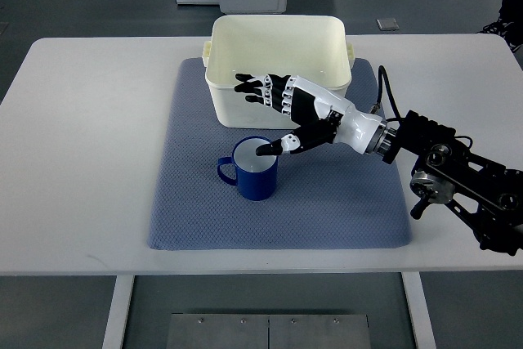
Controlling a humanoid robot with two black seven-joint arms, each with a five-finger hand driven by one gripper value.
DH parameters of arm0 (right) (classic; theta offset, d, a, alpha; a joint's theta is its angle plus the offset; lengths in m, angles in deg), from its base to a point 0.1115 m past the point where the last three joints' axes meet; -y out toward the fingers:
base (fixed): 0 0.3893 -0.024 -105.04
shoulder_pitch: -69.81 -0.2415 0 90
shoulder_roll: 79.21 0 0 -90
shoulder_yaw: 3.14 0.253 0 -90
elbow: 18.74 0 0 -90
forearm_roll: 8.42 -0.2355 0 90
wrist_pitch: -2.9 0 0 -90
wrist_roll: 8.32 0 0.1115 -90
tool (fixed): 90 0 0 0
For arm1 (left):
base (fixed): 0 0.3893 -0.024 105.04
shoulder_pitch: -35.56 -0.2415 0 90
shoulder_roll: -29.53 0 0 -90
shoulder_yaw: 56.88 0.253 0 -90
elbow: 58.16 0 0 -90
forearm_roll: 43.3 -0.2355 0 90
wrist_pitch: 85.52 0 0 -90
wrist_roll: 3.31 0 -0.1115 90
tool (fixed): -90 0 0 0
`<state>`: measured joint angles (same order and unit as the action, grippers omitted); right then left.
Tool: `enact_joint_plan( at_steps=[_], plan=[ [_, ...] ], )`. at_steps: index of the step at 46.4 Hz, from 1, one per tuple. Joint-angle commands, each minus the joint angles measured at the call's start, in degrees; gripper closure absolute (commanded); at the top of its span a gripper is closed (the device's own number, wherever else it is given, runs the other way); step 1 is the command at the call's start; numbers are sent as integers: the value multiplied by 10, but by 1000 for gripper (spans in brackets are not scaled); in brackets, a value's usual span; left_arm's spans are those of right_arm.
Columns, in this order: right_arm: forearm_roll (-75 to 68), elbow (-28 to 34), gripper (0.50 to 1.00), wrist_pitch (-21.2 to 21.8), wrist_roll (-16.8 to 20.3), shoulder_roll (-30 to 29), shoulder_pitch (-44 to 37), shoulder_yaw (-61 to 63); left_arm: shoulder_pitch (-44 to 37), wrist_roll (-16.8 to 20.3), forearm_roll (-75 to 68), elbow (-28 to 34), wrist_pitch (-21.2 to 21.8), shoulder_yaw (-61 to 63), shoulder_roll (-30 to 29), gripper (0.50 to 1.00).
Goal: Place cup in box with right hand
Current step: 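Reach the right hand over the blue mug toward its rim, then lower the right hand around the blue mug and close fingers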
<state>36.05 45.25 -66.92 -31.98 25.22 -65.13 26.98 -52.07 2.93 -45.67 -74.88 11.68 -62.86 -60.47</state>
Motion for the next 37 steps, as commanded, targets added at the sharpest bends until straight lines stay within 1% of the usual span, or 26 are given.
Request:
enact_joint_plan(
  at_steps=[1, 4, 12, 20, 27, 37],
  plan=[
    [1, -7, 500, -11, -2, -6, 0, -10, 0, 0, 0, 0, 0, 0, 0, 500],
    [1, -12, 500, -15, -2, -9, 2, -17, 0, 0, 0, 0, 0, 0, 0, 500],
    [1, -27, 500, -51, -2, -20, 3, -36, 0, -1, 0, 0, 0, 0, 0, 500],
    [1, -38, 500, -55, -3, -25, 3, -45, 0, 0, 0, 0, 0, 0, 0, 500],
    [0, -45, 500, -74, -3, -28, 4, -57, 0, -1, 0, 0, 0, 0, 0, 500],
    [0, -50, 500, -85, -2, -33, 10, -72, 0, 0, 0, 0, 0, 0, 0, 500]
  ],
)
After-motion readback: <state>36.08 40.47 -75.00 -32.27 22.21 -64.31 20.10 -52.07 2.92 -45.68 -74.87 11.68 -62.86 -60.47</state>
